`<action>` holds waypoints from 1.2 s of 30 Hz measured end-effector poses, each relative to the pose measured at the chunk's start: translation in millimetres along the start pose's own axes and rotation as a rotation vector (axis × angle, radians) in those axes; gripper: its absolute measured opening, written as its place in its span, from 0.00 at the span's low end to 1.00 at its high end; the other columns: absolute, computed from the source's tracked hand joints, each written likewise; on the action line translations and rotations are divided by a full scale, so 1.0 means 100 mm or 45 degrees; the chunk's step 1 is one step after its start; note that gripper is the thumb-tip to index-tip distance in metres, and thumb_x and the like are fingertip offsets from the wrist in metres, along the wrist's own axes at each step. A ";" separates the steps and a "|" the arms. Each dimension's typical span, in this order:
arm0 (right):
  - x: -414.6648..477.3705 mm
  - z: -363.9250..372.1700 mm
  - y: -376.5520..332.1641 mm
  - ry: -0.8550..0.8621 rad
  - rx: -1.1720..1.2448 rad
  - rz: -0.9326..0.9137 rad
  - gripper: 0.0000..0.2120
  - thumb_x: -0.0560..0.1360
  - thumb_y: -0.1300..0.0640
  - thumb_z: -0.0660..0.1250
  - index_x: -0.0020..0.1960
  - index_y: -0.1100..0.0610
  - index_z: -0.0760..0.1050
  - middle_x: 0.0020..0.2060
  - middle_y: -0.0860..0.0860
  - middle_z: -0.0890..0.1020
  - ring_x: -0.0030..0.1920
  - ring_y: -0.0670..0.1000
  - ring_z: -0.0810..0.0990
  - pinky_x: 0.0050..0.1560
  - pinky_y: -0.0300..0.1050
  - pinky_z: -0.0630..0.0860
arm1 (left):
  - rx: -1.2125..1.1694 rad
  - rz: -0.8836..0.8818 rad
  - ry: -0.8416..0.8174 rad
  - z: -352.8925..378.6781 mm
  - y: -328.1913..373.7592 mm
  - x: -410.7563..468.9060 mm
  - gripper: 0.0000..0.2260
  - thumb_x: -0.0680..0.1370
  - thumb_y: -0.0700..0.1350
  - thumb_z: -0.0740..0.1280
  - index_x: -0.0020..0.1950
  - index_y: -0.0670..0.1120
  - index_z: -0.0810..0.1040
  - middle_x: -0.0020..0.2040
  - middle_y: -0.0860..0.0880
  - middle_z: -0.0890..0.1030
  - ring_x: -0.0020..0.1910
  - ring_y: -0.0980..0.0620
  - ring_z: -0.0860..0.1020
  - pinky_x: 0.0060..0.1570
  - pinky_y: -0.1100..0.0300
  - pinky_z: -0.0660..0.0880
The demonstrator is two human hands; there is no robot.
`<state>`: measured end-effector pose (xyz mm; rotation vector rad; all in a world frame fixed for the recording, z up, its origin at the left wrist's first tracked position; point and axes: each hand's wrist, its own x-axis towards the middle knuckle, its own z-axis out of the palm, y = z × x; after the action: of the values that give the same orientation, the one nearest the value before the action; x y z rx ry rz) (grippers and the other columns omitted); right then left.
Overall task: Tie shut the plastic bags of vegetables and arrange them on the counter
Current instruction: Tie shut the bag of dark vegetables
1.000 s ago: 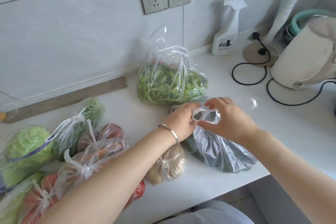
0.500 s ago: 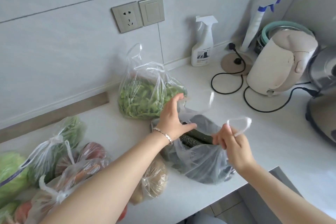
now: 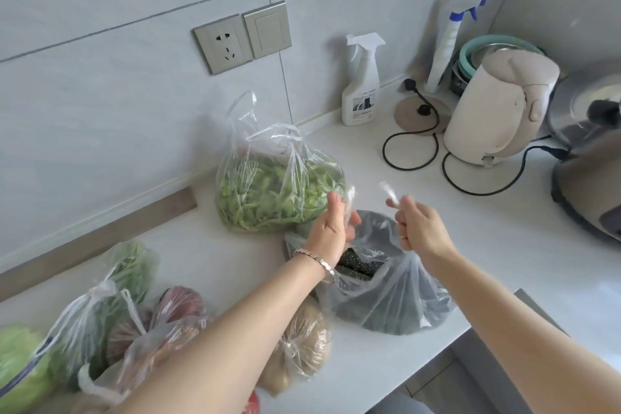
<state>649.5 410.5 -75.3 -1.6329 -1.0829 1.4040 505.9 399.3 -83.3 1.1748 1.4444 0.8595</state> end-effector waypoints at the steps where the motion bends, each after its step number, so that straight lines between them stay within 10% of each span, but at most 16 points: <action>1: 0.01 0.06 -0.02 0.007 -0.041 -0.013 0.16 0.80 0.54 0.53 0.36 0.58 0.70 0.24 0.49 0.63 0.23 0.47 0.60 0.25 0.40 0.59 | 0.002 -0.028 -0.020 0.01 -0.01 -0.01 0.32 0.78 0.58 0.36 0.39 0.42 0.75 0.16 0.55 0.65 0.15 0.61 0.62 0.22 0.67 0.59; 5: 0.05 0.24 0.03 0.163 0.001 0.013 0.16 0.77 0.57 0.61 0.32 0.63 0.74 0.21 0.49 0.67 0.22 0.46 0.62 0.24 0.36 0.62 | -0.030 -0.078 0.132 0.11 -0.04 -0.03 0.26 0.79 0.56 0.52 0.28 0.44 0.76 0.22 0.53 0.72 0.17 0.61 0.65 0.26 0.64 0.62; 9: 0.03 0.30 0.14 -0.024 -0.013 -0.113 0.12 0.76 0.59 0.64 0.36 0.59 0.80 0.18 0.46 0.74 0.22 0.45 0.66 0.24 0.35 0.64 | -0.233 -0.320 0.411 0.21 -0.12 0.06 0.16 0.73 0.55 0.68 0.45 0.42 0.77 0.29 0.51 0.72 0.23 0.59 0.69 0.22 0.68 0.65; 16: 0.13 0.06 0.22 -0.439 -0.020 -0.314 0.03 0.73 0.56 0.67 0.44 0.52 0.80 0.36 0.66 0.78 0.32 0.58 0.71 0.36 0.51 0.72 | -0.247 -0.154 0.674 0.46 -0.02 0.27 0.15 0.75 0.46 0.66 0.38 0.34 0.78 0.28 0.46 0.73 0.27 0.53 0.70 0.31 0.62 0.68; 19: 0.29 -0.09 0.18 -0.290 0.275 -0.092 0.08 0.75 0.60 0.65 0.38 0.58 0.78 0.23 0.53 0.73 0.25 0.47 0.68 0.26 0.34 0.68 | 0.073 -0.075 0.686 0.60 0.03 0.29 0.16 0.77 0.46 0.64 0.29 0.45 0.69 0.26 0.50 0.71 0.25 0.57 0.68 0.29 0.65 0.64; 23: 0.54 -0.24 0.13 -0.329 0.520 0.278 0.09 0.77 0.58 0.62 0.42 0.59 0.79 0.29 0.52 0.74 0.25 0.49 0.71 0.22 0.36 0.69 | 0.188 0.021 0.583 0.72 -0.03 0.12 0.09 0.79 0.47 0.57 0.48 0.46 0.76 0.41 0.53 0.80 0.41 0.60 0.77 0.46 0.68 0.69; 27: 0.70 -0.25 0.19 -0.264 0.218 0.487 0.07 0.73 0.59 0.67 0.39 0.60 0.79 0.25 0.51 0.71 0.19 0.46 0.69 0.19 0.36 0.65 | 0.601 0.304 0.410 0.71 -0.17 0.01 0.13 0.77 0.53 0.49 0.44 0.51 0.71 0.30 0.55 0.72 0.33 0.57 0.70 0.37 0.63 0.68; 36: 0.63 -0.23 0.06 -0.846 -0.492 0.014 0.13 0.73 0.62 0.59 0.29 0.59 0.71 0.25 0.50 0.72 0.24 0.44 0.67 0.28 0.31 0.67 | 0.663 0.363 0.436 0.44 0.05 0.26 0.13 0.76 0.45 0.57 0.42 0.37 0.76 0.33 0.51 0.77 0.36 0.58 0.73 0.38 0.68 0.67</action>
<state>676.8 466.3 -101.2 -1.4412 -1.8135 1.8983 550.1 422.2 -95.0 1.7152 1.8808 0.9399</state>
